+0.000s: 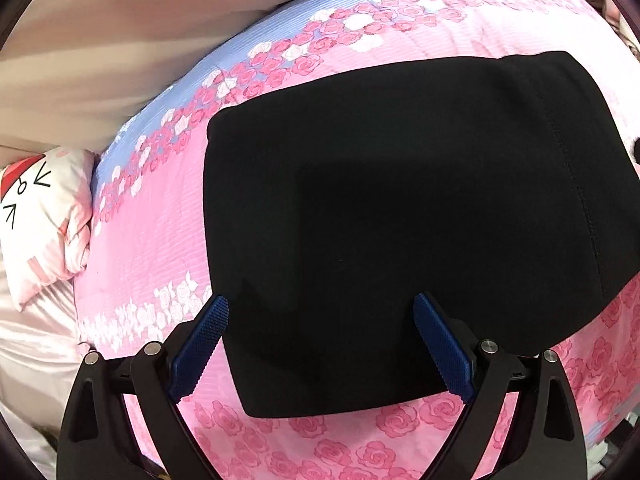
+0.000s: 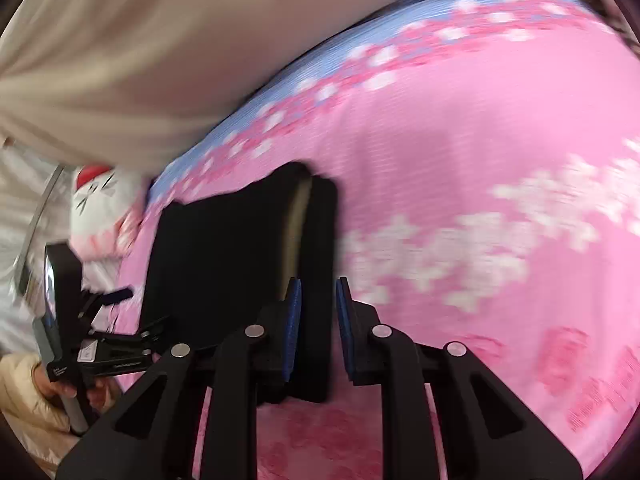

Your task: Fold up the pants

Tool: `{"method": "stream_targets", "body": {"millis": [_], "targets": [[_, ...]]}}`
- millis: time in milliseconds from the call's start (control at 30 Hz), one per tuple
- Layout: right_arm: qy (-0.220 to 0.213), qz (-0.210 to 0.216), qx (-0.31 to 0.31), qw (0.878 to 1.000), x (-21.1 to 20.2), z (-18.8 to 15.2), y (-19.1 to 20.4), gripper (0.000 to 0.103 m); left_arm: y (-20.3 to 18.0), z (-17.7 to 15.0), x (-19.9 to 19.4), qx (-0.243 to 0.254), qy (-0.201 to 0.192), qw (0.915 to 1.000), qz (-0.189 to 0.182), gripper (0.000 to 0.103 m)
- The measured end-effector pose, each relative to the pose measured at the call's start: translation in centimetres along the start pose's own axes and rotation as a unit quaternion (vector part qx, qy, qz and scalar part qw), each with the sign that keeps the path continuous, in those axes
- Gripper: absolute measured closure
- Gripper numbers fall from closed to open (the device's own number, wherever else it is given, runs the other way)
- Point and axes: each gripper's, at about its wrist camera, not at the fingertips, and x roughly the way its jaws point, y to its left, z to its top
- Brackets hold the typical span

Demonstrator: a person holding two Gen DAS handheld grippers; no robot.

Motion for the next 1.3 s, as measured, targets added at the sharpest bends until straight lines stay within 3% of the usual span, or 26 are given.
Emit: {"method": "stream_targets", "body": {"millis": [133,233,367,433,500,533,633,667,733,767,1000,1233,1300], "targets": [[0.036,-0.001,-0.033,0.999,2.1,-0.3,1.1,0.083,-0.7,-0.2,0.0,0.006,0.000,0.9999,0.013,0.011],[0.039,0.001,-0.044,0.998,2.5,-0.1,1.2,0.083,-0.9,-0.1,0.1,-0.002,0.003,0.9999,0.016,0.011],[0.032,-0.012,-0.064,0.997,1.4,0.5,2.1,0.098,-0.6,-0.3,0.2,-0.024,0.005,0.9997,0.008,0.011],[0.020,-0.027,-0.058,0.998,0.9,0.4,1.5,0.100,-0.4,-0.4,0.1,-0.030,0.007,0.9995,0.003,0.011],[0.067,-0.081,-0.030,0.994,3.0,-0.7,-1.2,0.103,-0.3,-0.6,-0.1,-0.031,0.004,0.9995,0.000,0.011],[0.053,-0.060,-0.005,0.997,2.5,-0.8,-2.0,0.103,-0.3,-0.6,0.0,-0.030,0.002,0.9996,0.001,0.011],[0.012,-0.018,0.069,0.997,-0.8,-0.8,-3.1,0.098,-0.2,-0.7,0.2,-0.030,0.002,0.9995,-0.001,0.011],[-0.012,-0.004,0.082,0.997,-2.3,-0.9,-3.1,0.091,0.0,-0.8,0.1,-0.030,0.000,0.9995,-0.003,0.011],[-0.023,0.006,0.098,0.995,-3.1,-1.2,-3.2,0.048,0.7,-0.9,-0.4,-0.032,-0.014,0.9994,-0.003,0.011],[-0.020,-0.008,0.096,0.995,-3.1,-1.5,-3.0,0.020,1.4,-1.1,-0.6,-0.035,-0.022,0.9992,0.001,0.011],[0.011,-0.026,0.082,0.996,-1.0,-2.5,-0.8,0.020,6.0,-2.0,1.2,-0.069,-0.003,0.9968,-0.039,0.011],[0.049,-0.036,0.078,0.995,1.8,-3.2,1.4,0.020,9.4,-2.9,2.0,-0.091,-0.017,0.9929,-0.075,0.011],[0.062,-0.046,0.077,0.994,2.5,-3.4,1.7,0.019,10.0,-3.2,2.5,-0.099,-0.015,0.9899,-0.101,0.011]]}}
